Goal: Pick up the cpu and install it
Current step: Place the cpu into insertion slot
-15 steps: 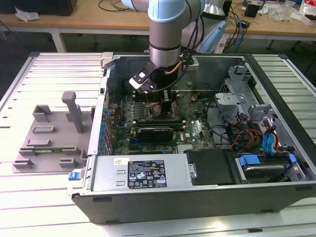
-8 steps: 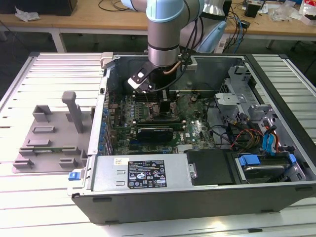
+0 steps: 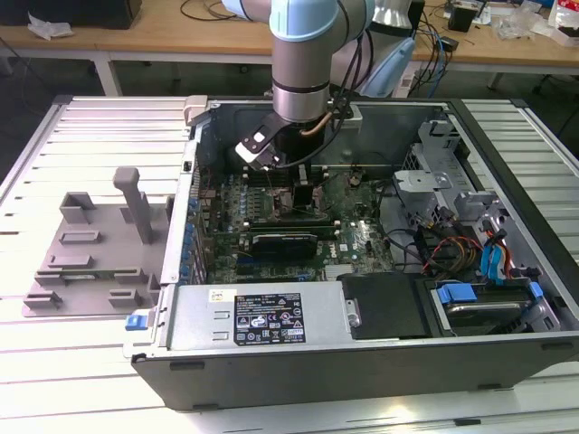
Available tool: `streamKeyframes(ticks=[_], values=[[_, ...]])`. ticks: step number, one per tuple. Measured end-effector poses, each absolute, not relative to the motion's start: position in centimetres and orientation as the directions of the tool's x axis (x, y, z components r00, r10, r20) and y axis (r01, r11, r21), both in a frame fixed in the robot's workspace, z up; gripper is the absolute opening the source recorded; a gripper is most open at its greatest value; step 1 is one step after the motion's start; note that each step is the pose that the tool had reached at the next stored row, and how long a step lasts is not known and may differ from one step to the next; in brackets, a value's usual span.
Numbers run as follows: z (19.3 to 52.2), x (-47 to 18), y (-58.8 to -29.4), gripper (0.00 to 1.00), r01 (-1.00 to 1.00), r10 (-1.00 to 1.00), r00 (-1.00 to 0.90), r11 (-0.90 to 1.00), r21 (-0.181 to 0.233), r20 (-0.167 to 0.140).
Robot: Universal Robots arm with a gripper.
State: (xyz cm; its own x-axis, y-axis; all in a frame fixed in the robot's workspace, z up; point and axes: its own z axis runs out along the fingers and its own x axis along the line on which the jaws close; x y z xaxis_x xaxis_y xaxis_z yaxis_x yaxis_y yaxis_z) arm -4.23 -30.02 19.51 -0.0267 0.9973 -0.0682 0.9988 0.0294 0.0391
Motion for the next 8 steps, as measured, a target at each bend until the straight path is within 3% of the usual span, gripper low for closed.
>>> streamKeyframes(ticks=[2, 8], values=[[19.47, -4.22, -30.0, 0.62, 0.999, 0.997, -0.027, 0.029, 0.04, -0.067], [20.02, -4.23, -30.02, 0.62, 0.999, 0.997, -0.025, 0.027, 0.039, -0.068]])
